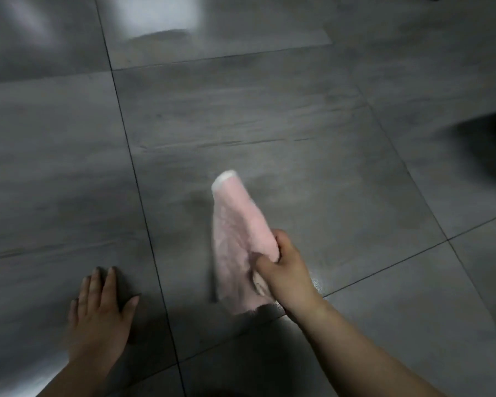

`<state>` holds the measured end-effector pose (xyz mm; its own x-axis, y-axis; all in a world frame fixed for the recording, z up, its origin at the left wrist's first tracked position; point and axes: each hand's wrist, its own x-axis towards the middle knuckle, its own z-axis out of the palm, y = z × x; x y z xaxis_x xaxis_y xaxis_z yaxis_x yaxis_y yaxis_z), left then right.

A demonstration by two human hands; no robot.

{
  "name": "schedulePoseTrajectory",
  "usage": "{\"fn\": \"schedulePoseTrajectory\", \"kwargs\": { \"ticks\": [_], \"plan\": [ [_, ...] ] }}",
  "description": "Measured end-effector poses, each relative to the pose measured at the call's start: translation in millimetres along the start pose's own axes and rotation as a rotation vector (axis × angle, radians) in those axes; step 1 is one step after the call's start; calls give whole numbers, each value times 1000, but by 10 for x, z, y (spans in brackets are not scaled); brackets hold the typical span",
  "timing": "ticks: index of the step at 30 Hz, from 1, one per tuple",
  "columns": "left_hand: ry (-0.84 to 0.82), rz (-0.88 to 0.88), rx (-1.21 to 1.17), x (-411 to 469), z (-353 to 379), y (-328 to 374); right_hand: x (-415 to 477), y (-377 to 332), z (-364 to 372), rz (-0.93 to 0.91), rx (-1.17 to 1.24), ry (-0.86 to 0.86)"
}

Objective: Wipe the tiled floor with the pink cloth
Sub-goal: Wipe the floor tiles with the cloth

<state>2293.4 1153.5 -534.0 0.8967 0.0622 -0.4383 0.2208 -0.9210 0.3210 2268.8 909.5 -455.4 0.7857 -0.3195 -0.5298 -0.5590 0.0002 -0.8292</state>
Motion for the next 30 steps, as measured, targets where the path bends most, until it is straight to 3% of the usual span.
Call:
{"fn": "schedulePoseTrajectory", "kwargs": {
  "ticks": [3,6,9,10,13,15,18,22,24,26,29,30],
  "plan": [
    [12,-12,-22,11,1,9,10,-200,-177,-39,183,1],
    [29,-2,-18,25,-3,24,82,-226,-407,-113,66,47],
    [51,18,3,41,-2,54,216,-11,-559,-140,-430,372],
    [61,28,15,59,0,59,278,94,-540,-123,-621,397],
    [57,64,73,194,-28,113,517,396,-221,-42,-1069,129],
    [9,39,113,340,-68,148,713,492,-85,-22,-1226,64],
    [-19,26,170,476,-91,103,1061,426,-205,-3,-1191,255],
    [0,83,128,515,-39,35,1553,2,-139,184,-889,560],
    [-1,75,128,525,-22,16,1745,-164,284,174,-988,464],
    [55,113,178,550,26,-57,1781,-247,940,-88,-1153,228],
    [-47,91,160,598,45,-80,1619,-206,1816,-516,-1276,-205],
    [-66,95,157,606,50,-88,1597,-182,1901,-647,-1296,-277]
  ]
}}
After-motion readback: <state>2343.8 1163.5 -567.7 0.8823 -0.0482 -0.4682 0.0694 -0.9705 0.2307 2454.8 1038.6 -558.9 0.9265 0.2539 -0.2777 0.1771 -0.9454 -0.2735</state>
